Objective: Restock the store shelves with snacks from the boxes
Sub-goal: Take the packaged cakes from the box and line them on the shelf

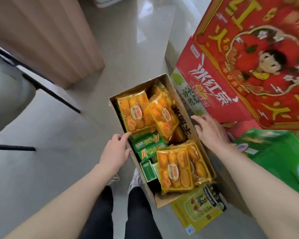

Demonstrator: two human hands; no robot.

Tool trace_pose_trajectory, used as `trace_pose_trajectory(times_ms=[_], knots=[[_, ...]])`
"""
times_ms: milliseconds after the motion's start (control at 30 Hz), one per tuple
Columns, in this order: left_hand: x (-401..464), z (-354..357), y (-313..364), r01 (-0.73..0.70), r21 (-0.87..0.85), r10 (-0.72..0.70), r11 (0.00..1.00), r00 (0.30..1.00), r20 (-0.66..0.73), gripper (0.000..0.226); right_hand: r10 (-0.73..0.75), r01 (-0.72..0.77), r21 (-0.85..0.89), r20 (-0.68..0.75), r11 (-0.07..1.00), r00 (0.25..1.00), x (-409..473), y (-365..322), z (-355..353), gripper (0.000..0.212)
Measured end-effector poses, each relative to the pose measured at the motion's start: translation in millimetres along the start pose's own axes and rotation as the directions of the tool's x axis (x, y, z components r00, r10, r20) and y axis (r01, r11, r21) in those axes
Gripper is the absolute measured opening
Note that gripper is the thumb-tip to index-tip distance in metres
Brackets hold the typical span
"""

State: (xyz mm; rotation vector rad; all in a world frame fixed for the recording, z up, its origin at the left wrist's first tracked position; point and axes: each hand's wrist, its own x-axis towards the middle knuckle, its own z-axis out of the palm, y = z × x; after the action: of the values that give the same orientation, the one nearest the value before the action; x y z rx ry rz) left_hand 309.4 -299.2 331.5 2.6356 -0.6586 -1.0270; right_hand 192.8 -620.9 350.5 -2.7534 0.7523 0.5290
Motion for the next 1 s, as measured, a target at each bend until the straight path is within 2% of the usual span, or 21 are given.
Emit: trace_pose_trajectory(times_ms=[167, 267, 400, 533, 600, 667, 800, 1000], knots=[[38, 57, -8, 0.16, -0.023, -0.158, 0.987, 0.983, 0.097, 0.057, 0.043, -0.046, 0.011, 0.156, 0.999, 0.987, 50, 18, 59, 0.042], [51, 77, -12, 0.194, -0.032, -0.189, 0.98, 0.975, 0.12, 0.055, 0.062, -0.069, 0.022, 0.22, 0.997, 0.973, 66, 24, 81, 0.044], [55, 97, -21, 0.195, 0.011, -0.194, 0.981, 0.97, 0.146, 0.048, 0.064, -0.067, 0.006, 0.211, 0.998, 0.975, 77, 27, 95, 0.046], [55, 108, -23, 0.202, -0.076, -0.193, 0.976, 0.975, 0.112, 0.034, 0.099, -0.107, 0.035, 0.164, 0.994, 0.981, 78, 25, 93, 0.049], [54, 108, -25, 0.2, -0.121, -0.191, 0.972, 0.978, 0.087, 0.035, 0.125, -0.135, 0.063, 0.153, 0.989, 0.98, 74, 21, 90, 0.049], [50, 102, -31, 0.18, -0.135, -0.174, 0.974, 0.983, 0.055, 0.038, 0.15, -0.162, 0.083, 0.132, 0.983, 0.98, 62, 15, 86, 0.05], [38, 69, -47, 0.097, -0.057, -0.096, 0.994, 0.995, 0.024, 0.046, 0.245, -0.256, 0.135, 0.096, 0.957, 0.965, 19, -2, 81, 0.05], [4, -9, -52, -0.129, 0.1, 0.124, 0.987, 0.991, 0.053, 0.046, 0.428, -0.42, 0.265, 0.033, 0.868, 0.903, -88, -46, 68, 0.049]])
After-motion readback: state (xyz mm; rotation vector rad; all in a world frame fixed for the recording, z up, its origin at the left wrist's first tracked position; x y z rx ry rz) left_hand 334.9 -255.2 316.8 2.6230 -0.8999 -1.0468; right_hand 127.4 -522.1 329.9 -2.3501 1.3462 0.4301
